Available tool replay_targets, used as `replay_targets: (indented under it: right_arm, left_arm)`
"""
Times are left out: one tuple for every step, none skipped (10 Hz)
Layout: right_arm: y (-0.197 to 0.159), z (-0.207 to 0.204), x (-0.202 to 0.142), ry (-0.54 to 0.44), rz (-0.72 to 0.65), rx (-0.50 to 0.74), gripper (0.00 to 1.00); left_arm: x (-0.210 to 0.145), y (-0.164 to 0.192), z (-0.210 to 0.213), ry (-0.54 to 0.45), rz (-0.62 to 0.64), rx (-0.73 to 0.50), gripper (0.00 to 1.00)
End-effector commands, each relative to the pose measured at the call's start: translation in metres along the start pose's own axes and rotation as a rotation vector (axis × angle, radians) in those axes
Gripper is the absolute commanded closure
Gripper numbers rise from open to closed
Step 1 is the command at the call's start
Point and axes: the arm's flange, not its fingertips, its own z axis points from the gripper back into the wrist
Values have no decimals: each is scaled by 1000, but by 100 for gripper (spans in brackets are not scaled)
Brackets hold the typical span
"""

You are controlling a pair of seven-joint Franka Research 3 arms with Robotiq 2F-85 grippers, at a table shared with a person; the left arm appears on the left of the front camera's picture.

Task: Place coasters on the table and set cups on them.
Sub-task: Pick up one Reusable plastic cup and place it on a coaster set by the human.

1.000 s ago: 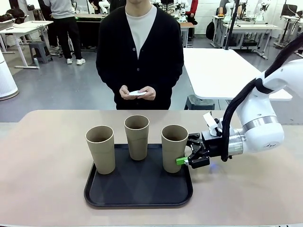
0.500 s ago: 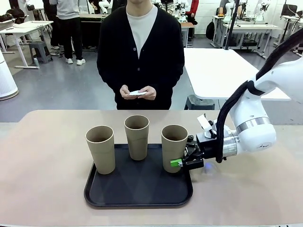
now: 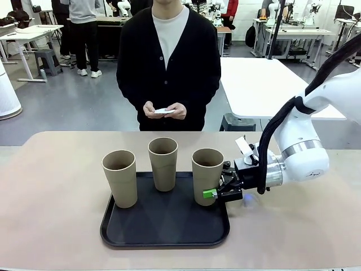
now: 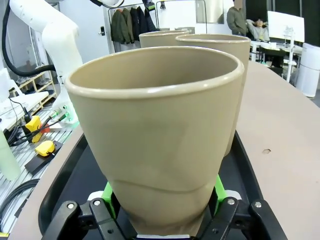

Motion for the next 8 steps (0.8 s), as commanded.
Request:
replay_targets:
  right_arm:
    - [13, 8, 41, -32, -9, -29, 77]
    - [23, 17, 81, -44, 7, -31, 77]
    - [34, 24, 127, -55, 16, -28, 77]
    - [41, 26, 160, -53, 27, -25, 77]
    - [43, 26, 184, -46, 29, -32, 77]
    - [42, 26, 197, -34, 20, -54, 77]
    - [41, 27, 203, -22, 5, -64, 77]
    - [40, 28, 205, -16, 2, -81, 77]
  left_arm:
    - [0, -1, 2, -6, -7, -9, 0]
    - [0, -1, 2, -6, -7, -9, 0]
    - [0, -1, 2, -6, -7, -9, 0]
    - [0, -1, 2, -6, -7, -9, 0]
    - [0, -1, 2, -6, -7, -9, 0]
    - [0, -1, 2, -6, -7, -9, 0]
    - [0, -1, 2, -6, -7, -9, 0]
    - [0, -1, 2, -6, -7, -9, 0]
